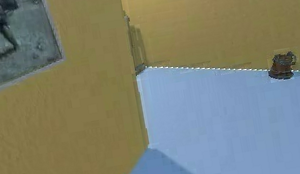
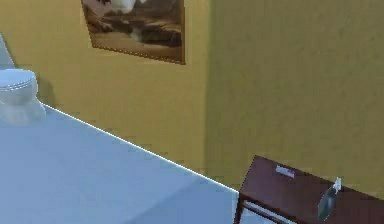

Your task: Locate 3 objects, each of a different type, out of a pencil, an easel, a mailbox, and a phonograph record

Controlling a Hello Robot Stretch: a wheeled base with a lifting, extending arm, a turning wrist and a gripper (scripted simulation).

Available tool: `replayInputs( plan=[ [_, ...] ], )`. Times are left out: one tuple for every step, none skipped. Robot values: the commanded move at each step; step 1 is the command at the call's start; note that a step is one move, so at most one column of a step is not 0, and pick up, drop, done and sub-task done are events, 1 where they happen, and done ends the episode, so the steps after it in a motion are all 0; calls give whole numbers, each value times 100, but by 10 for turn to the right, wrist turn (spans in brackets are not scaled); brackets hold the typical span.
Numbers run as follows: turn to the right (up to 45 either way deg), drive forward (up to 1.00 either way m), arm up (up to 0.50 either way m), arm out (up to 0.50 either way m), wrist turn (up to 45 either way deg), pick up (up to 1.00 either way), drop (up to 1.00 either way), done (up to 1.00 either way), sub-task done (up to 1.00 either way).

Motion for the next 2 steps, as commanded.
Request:
replayInputs(
  plan=[
    [240,0,0,0,0,0,0,0,0],
    [0,100,0,0,0,0,0,0,0]
  ],
)
